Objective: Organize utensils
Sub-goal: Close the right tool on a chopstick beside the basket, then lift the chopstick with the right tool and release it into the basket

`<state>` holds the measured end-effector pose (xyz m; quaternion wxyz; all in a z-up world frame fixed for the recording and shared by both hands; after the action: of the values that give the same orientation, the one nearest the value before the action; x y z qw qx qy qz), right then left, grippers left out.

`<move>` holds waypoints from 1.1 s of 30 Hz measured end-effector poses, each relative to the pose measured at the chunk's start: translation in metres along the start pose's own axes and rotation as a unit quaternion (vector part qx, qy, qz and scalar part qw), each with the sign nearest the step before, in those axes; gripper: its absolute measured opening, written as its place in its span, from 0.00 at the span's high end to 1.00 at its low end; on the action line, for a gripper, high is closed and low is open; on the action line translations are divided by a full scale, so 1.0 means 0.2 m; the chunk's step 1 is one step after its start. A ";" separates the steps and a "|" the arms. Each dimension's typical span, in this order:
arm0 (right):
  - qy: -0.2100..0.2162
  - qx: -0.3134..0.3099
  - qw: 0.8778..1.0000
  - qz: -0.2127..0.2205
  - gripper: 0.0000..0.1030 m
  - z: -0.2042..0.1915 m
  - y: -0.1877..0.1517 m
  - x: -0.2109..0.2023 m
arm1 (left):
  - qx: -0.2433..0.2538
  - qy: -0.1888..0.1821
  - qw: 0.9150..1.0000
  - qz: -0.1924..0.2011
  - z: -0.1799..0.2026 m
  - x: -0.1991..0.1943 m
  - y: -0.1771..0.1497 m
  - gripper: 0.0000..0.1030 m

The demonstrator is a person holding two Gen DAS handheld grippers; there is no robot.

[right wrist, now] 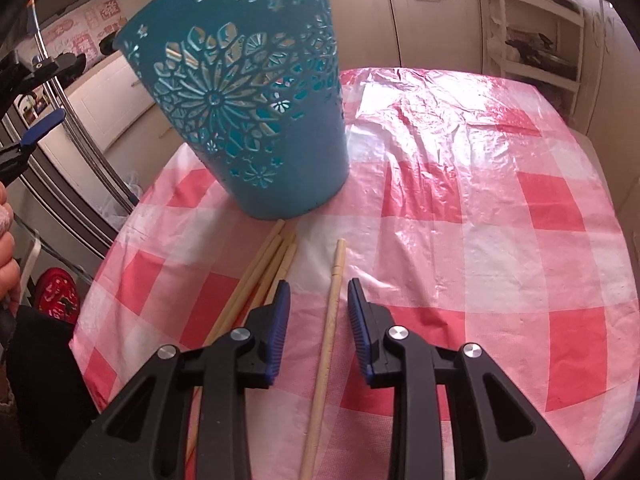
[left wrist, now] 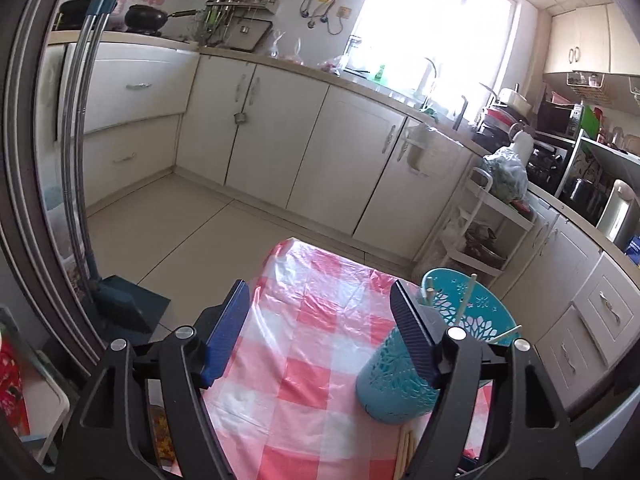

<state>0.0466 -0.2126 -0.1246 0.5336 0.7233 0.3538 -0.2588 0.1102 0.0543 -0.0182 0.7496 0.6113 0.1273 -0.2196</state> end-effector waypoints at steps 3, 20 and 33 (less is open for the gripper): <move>-0.010 0.010 1.000 0.001 0.76 0.01 0.01 0.00 | -0.003 0.006 1.000 -0.003 -0.03 0.00 0.00 0.29; -0.086 -0.073 0.994 -0.009 0.92 -0.05 -0.02 0.00 | 0.054 0.010 0.998 -0.014 0.12 0.03 -0.02 0.24; -0.007 0.013 1.000 0.002 0.95 0.04 0.03 -0.09 | 0.070 0.020 0.997 -0.029 0.16 0.08 -0.05 0.21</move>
<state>0.0401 -0.2261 -0.1110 0.5274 0.7289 0.3454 -0.2669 0.1167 0.0180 -0.0277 0.6955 0.6629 0.1439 -0.2370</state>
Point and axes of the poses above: each gripper's, at about its wrist camera, not at the fingertips, and x roughly the way its jaws point, z to its right, y to its top, the point moved 1 cm from there along x, roughly the way its jaws point, and after that the axes turned 7 degrees about x, right-handed, at the moved point
